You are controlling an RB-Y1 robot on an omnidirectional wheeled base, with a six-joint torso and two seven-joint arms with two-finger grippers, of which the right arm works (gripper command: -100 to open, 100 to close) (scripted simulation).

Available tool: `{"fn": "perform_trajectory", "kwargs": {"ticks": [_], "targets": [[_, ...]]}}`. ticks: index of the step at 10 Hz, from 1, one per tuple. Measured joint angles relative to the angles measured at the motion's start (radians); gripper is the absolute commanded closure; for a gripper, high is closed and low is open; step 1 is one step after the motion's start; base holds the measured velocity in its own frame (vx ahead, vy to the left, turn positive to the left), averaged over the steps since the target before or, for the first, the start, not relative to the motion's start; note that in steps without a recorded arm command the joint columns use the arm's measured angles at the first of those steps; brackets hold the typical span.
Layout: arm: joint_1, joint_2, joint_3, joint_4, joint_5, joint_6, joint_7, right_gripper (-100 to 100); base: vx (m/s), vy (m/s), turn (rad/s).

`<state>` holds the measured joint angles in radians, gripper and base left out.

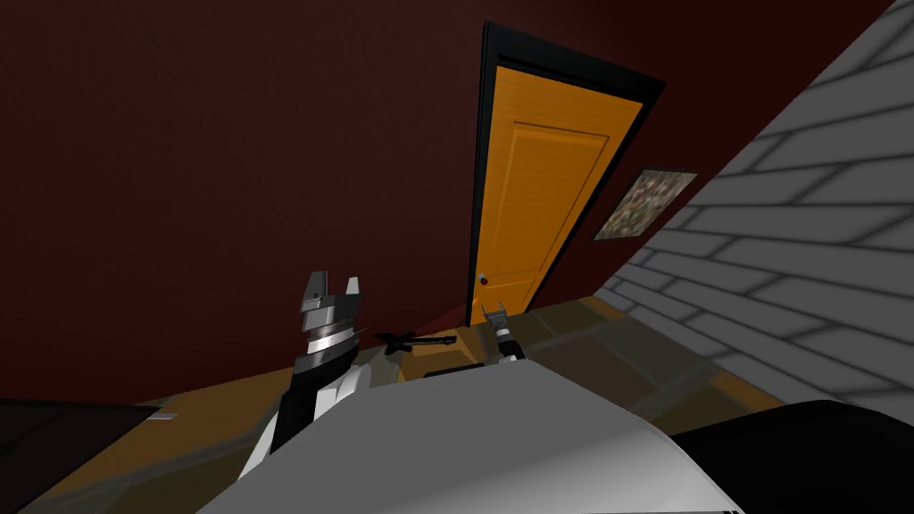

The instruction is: Pull the door open

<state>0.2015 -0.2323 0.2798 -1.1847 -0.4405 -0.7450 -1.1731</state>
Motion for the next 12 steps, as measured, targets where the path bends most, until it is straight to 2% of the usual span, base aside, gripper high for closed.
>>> {"fn": "perform_trajectory", "kwargs": {"ticks": [10, 11, 12], "targets": [[-0.053, -0.011, 0.046, 0.170, -0.079, -0.040, -0.180, -100, 0.064, -0.107, 0.119], [-0.062, -0.011, 0.051, 0.195, -0.085, -0.048, -0.198, -100, 0.018, -0.059, 0.025], [-0.063, -0.011, 0.052, 0.199, -0.086, -0.050, -0.203, -100, 0.034, 0.100, 0.180]]}}
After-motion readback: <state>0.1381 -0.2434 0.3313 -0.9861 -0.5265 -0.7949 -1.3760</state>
